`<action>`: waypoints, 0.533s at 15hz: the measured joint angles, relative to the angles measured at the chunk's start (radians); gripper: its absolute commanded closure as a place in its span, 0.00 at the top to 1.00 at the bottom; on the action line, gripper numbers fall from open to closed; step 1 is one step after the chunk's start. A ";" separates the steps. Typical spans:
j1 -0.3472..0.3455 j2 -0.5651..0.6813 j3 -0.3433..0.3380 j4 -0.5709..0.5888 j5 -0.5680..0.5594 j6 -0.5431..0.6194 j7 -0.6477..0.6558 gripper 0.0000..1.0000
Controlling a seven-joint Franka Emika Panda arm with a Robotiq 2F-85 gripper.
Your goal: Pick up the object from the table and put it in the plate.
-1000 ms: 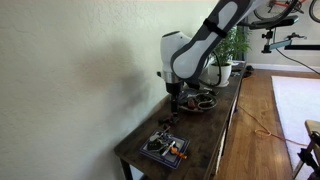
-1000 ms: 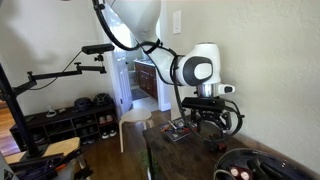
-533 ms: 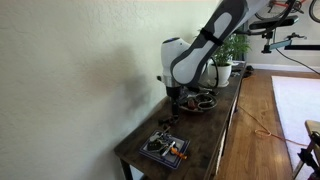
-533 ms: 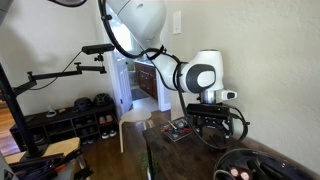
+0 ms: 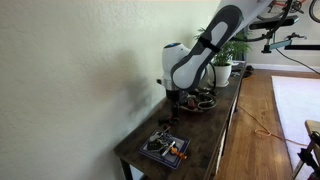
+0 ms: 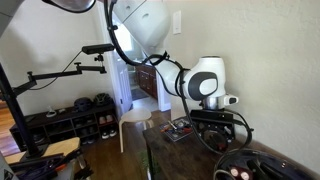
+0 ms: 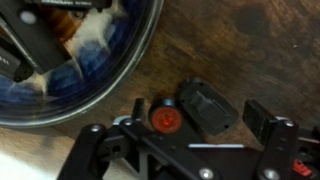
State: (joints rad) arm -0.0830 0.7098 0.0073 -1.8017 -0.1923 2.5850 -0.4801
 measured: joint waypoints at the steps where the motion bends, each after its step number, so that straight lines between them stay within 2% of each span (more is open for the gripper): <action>1: -0.001 0.005 0.002 0.002 0.000 0.001 -0.004 0.96; 2: -0.003 0.009 0.005 0.002 0.000 0.002 -0.009 0.87; 3: -0.006 0.012 0.009 0.002 0.000 0.003 -0.013 0.71; 4: -0.011 0.014 0.015 0.002 0.000 0.004 -0.015 0.69; 8: -0.024 0.016 0.031 0.002 0.001 0.008 -0.026 0.42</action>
State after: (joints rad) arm -0.1067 0.7255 0.0384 -1.7994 -0.1911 2.5931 -0.5056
